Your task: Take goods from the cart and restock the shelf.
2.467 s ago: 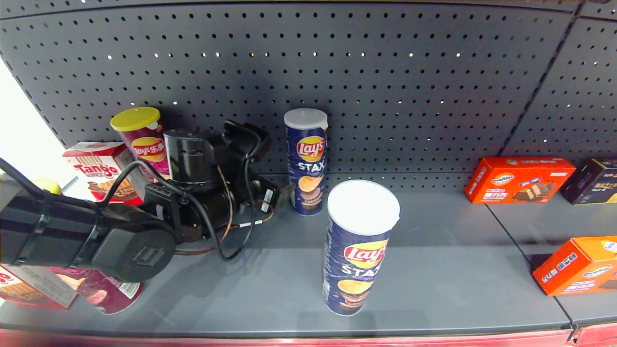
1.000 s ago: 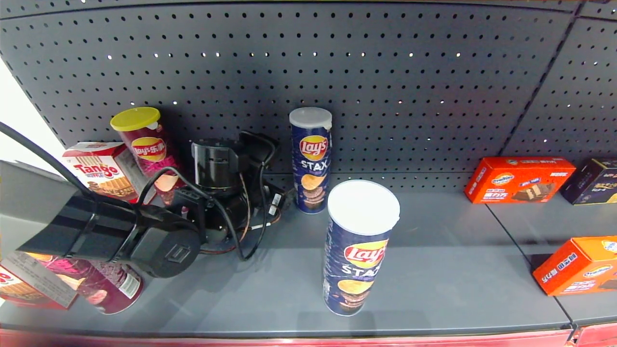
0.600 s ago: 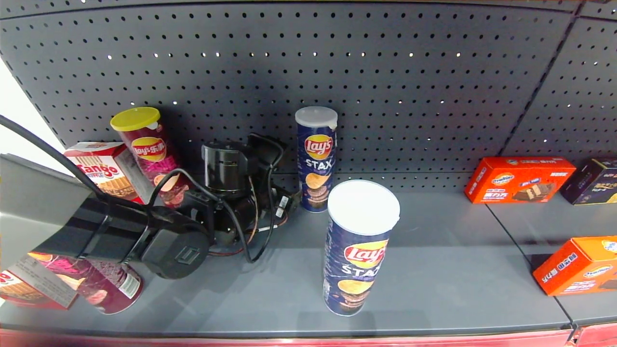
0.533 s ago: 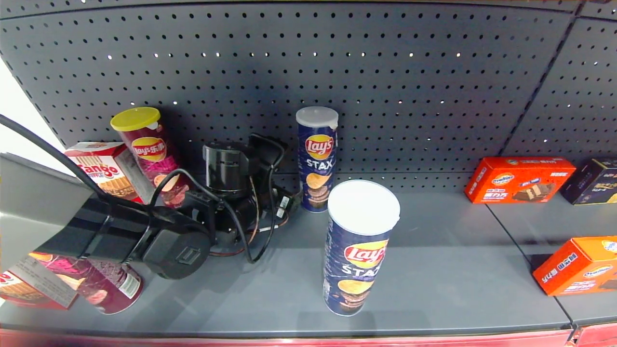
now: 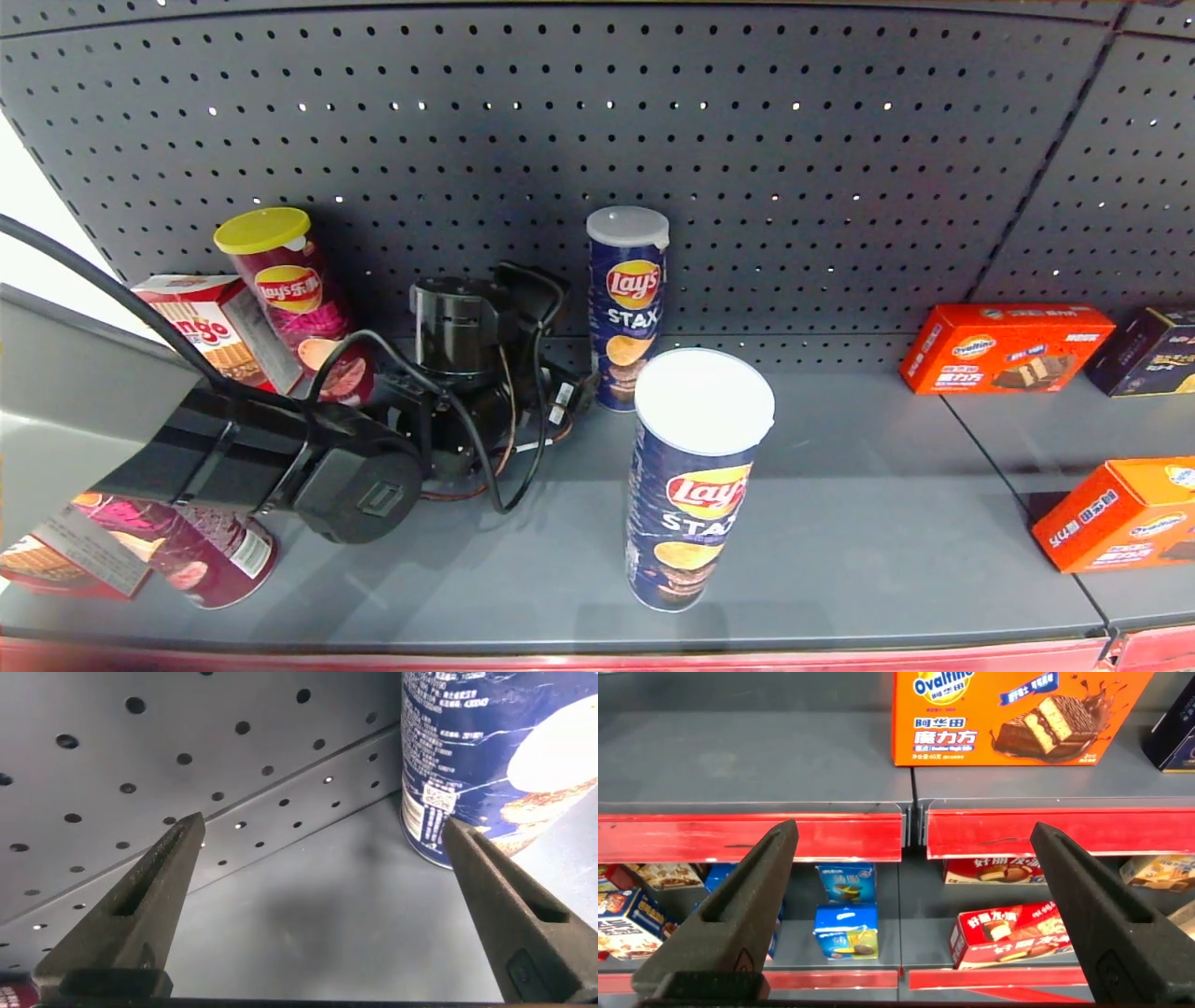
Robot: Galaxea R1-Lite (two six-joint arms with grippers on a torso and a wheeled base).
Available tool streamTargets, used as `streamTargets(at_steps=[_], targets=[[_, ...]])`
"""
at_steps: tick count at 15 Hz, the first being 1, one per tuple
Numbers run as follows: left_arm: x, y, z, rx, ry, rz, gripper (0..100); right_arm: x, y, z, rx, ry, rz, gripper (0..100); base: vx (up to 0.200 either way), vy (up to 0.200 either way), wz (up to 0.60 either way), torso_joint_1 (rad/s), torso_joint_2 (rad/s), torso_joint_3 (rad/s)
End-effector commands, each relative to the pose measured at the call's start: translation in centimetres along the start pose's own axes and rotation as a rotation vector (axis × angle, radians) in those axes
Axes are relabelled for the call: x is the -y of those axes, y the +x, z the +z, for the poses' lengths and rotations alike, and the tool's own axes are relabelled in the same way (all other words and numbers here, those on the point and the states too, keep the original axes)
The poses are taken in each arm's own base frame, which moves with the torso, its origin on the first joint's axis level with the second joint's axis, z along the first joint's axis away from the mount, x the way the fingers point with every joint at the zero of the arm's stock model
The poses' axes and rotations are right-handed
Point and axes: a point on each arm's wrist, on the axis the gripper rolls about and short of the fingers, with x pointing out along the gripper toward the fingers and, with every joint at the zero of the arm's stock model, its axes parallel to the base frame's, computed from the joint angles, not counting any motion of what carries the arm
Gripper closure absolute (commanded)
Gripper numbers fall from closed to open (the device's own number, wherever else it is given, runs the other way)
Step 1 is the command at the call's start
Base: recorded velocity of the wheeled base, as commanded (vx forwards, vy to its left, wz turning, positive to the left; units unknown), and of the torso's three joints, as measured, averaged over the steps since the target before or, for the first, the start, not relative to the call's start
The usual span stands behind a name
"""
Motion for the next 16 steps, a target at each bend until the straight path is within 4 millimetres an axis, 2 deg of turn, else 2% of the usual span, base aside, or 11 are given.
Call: streamTargets(at_steps=[1,6,13,16], targets=[[0.1,0.1,-0.1,-0.001,0.001,-0.001,0,0.0,0.0,0.0,-0.002,0.000,0.001,0,0.000,0.000,0.00,0.000,0.00,0.000],[0.1,0.1,0.1,0.005,-0.010,-0.001,0,0.0,0.0,0.0,-0.002,0.000,0.001,0,0.000,0.000,0.00,0.000,0.00,0.000],[1.3,0.0,0.3,0.011,-0.038,-0.030,0,0.0,0.0,0.0,-0.002,0.000,0.001,0,0.000,0.000,0.00,0.000,0.00,0.000],[1.0,-0.2,0.3,0.010,-0.038,-0.016,0,0.0,0.0,0.0,-0.002,0.000,0.001,0,0.000,0.000,0.00,0.000,0.00,0.000]])
